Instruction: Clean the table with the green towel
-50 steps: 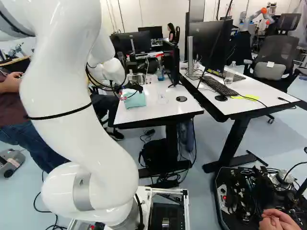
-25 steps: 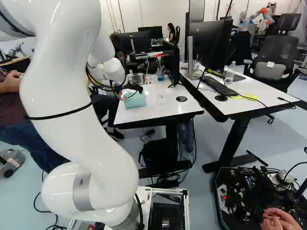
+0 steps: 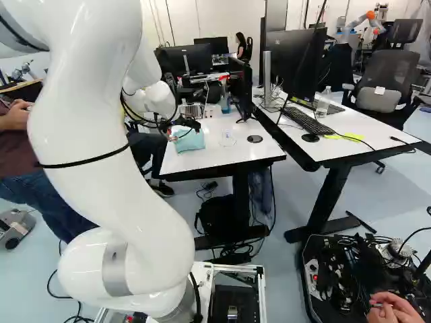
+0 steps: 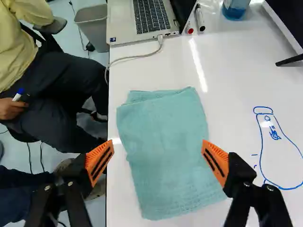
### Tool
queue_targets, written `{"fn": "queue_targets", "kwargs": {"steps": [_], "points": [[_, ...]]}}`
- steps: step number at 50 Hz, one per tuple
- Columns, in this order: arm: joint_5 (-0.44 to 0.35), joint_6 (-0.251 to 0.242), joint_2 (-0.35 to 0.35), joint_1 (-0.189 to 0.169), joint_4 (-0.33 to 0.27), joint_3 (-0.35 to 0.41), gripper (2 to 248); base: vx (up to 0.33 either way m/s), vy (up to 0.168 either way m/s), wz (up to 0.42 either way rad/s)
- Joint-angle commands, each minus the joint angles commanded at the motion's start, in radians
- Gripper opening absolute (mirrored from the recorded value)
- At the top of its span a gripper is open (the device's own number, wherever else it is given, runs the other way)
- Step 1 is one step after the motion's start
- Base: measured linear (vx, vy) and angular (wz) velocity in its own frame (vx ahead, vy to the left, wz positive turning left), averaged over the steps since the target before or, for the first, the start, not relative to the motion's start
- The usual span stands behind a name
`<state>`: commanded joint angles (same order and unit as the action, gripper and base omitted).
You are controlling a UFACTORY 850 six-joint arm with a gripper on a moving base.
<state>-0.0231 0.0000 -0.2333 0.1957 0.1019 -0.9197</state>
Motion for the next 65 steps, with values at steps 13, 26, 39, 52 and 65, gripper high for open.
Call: {"fn": "queue_targets", "kwargs": {"steps": [13,26,39,52,65], "points": [[0.000,0.000,0.031,0.011,0.000,0.036,247,0.000,0.000,0.000],[0.000,0.000,0.089,0.017,0.000,0.102,247,0.000,0.000,0.000],[0.000,0.000,0.137,0.000,0.000,0.154,247,0.000,0.000,0.000],[0.000,0.000,0.136,-0.005,0.000,0.153,247,0.000,0.000,0.000],[0.000,0.000,0.085,-0.021,0.000,0.098,247,0.000,0.000,0.000]]}}
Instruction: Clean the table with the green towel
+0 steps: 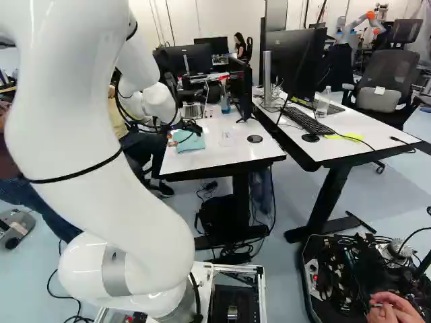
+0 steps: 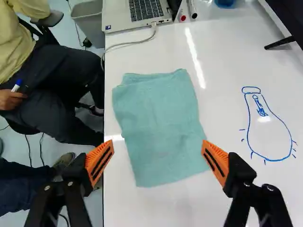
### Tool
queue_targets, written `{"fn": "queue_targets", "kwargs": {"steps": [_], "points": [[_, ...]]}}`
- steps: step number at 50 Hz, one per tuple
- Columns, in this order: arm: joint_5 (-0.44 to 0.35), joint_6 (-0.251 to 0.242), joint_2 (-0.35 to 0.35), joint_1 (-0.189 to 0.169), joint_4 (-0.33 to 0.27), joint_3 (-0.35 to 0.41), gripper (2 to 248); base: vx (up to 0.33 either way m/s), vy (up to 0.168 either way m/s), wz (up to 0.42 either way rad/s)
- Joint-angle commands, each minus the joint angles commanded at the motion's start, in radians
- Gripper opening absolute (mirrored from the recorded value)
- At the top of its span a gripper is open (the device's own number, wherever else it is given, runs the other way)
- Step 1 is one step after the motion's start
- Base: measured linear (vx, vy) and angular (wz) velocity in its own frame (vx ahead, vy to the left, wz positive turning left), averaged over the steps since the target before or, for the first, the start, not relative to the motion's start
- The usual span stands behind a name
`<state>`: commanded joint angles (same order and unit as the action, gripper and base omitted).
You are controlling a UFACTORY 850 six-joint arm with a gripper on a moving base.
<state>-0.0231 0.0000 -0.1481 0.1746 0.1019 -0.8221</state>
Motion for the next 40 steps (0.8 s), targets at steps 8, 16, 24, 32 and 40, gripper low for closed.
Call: {"fn": "queue_targets", "kwargs": {"steps": [8,16,24,32,40], "points": [[0.000,0.000,-0.035,-0.011,0.000,-0.040,247,0.000,0.000,0.000],[0.000,0.000,-0.070,-0.021,0.000,-0.080,247,0.000,0.000,0.000],[0.000,0.000,-0.105,-0.031,0.000,-0.121,247,0.000,0.000,0.000],[0.000,0.000,-0.140,-0.040,0.000,-0.162,247,0.000,0.000,0.000],[0.000,0.000,-0.174,-0.049,0.000,-0.203,247,0.000,0.000,0.000]]}}
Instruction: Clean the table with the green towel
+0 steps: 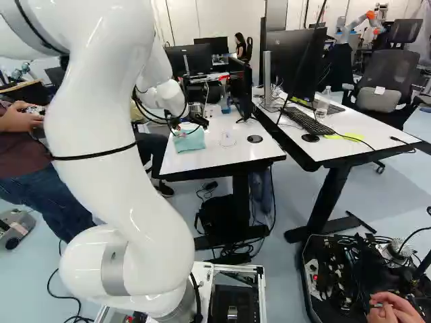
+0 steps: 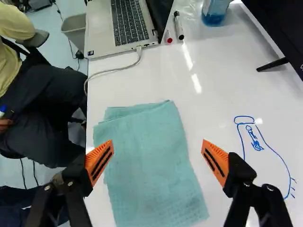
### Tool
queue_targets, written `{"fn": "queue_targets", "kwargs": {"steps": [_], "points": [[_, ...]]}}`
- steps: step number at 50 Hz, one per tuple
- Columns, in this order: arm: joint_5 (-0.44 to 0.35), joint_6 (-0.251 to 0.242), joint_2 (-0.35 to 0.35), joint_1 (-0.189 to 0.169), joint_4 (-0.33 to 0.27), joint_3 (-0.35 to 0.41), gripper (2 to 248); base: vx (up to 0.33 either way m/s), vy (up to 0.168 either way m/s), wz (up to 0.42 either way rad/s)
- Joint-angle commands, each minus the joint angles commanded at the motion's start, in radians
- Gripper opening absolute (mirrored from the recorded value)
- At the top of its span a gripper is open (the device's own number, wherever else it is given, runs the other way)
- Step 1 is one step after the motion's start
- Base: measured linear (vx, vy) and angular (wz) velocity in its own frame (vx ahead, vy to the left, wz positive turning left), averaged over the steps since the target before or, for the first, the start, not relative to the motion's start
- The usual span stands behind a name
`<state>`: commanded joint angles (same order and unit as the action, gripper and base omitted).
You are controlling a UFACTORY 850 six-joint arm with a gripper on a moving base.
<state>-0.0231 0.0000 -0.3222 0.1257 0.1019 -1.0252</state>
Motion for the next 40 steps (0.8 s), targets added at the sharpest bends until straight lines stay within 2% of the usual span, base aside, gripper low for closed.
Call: {"fn": "queue_targets", "kwargs": {"steps": [21,40], "points": [[0.000,0.000,-0.087,-0.021,0.000,-0.108,247,0.000,0.000,0.000],[0.000,0.000,-0.097,-0.023,0.000,-0.121,247,0.000,0.000,0.000]]}}
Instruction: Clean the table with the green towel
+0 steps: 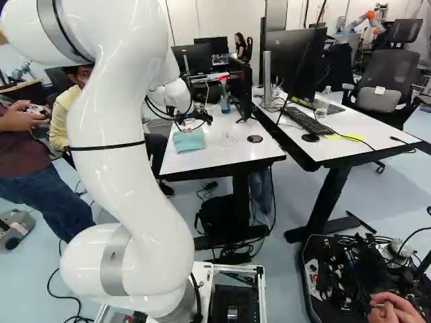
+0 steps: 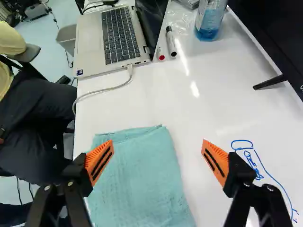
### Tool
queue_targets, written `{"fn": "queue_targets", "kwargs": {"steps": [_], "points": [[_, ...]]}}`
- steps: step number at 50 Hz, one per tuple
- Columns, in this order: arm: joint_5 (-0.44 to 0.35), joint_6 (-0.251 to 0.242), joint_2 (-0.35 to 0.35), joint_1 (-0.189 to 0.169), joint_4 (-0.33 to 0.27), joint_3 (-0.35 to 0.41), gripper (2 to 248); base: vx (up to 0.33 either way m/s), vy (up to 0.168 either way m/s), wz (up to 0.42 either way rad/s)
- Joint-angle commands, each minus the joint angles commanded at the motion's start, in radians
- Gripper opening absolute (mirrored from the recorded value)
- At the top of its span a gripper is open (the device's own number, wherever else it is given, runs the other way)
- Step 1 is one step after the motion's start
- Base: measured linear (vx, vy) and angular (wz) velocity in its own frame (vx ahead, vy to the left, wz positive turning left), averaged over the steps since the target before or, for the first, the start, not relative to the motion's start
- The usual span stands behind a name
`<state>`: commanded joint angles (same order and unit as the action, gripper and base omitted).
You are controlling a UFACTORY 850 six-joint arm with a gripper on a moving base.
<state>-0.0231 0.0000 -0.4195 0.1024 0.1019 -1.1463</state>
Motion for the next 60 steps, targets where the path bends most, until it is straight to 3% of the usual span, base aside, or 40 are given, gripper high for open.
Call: {"fn": "queue_targets", "kwargs": {"steps": [15,60], "points": [[0.000,0.000,0.012,0.006,0.000,0.015,247,0.000,0.000,0.000],[0.000,0.000,0.190,0.078,0.000,0.231,247,0.000,0.000,0.000]]}}
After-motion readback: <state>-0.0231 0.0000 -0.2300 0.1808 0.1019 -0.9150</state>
